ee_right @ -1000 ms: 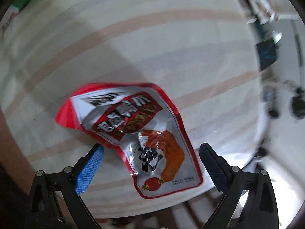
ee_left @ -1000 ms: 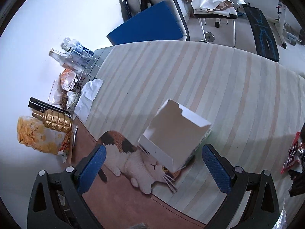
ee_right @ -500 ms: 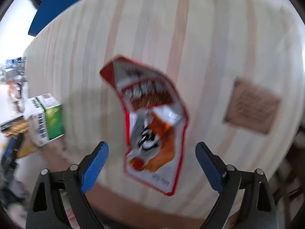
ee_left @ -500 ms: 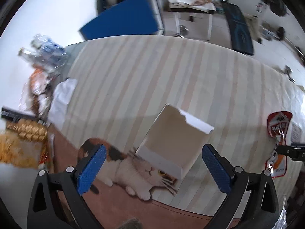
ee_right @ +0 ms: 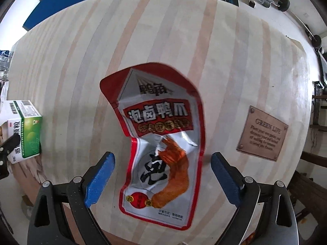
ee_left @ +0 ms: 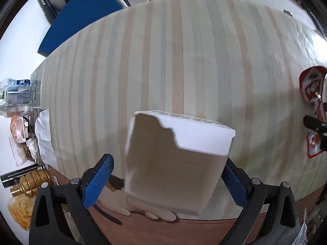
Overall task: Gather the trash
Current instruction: 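Grasp the white paper box with the left tool while the right tool grasps the red snack pouch, then carry the paper box and red snack pouch to the white bin and release them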
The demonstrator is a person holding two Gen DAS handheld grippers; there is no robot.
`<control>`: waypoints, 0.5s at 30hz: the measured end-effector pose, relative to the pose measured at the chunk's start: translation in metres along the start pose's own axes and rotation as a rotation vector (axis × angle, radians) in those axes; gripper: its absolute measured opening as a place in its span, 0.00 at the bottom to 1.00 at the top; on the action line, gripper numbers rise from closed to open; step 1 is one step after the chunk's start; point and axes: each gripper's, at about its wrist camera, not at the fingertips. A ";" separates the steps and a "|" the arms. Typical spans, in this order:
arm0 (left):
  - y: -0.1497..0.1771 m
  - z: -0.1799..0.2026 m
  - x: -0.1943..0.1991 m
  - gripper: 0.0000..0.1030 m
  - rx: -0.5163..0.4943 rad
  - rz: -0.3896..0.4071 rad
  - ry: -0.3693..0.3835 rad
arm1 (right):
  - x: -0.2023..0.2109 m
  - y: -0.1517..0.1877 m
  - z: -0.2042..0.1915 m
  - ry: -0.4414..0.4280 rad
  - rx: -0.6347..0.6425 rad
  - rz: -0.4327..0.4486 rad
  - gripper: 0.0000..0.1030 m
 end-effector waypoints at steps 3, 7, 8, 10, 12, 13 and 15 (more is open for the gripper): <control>0.000 -0.001 -0.004 0.98 0.009 -0.001 0.029 | 0.000 0.005 0.001 0.021 -0.019 0.012 0.97; 0.005 -0.008 0.001 0.78 0.093 0.026 0.100 | -0.001 0.006 -0.003 0.050 -0.040 0.057 0.93; 0.007 -0.009 0.002 0.78 0.122 0.025 0.125 | -0.002 -0.009 -0.005 0.072 -0.036 0.066 0.86; 0.015 -0.010 0.004 0.77 0.175 0.013 0.145 | 0.005 -0.004 -0.003 0.092 -0.015 0.096 0.74; 0.024 -0.008 0.007 0.78 0.211 0.018 0.139 | 0.012 0.005 -0.007 0.088 0.004 0.117 0.56; 0.030 -0.007 0.008 0.78 0.228 0.018 0.136 | 0.013 0.009 -0.011 0.077 0.013 0.110 0.54; 0.044 -0.004 0.012 0.77 0.268 0.013 0.155 | 0.013 0.015 -0.016 0.067 0.022 0.096 0.52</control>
Point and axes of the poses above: each gripper's, at about its wrist camera, not at the fingertips, and x roughly against the way its jaws point, z to its right, y to its underside, and after that the axes turned 12 degrees about -y, right-handed
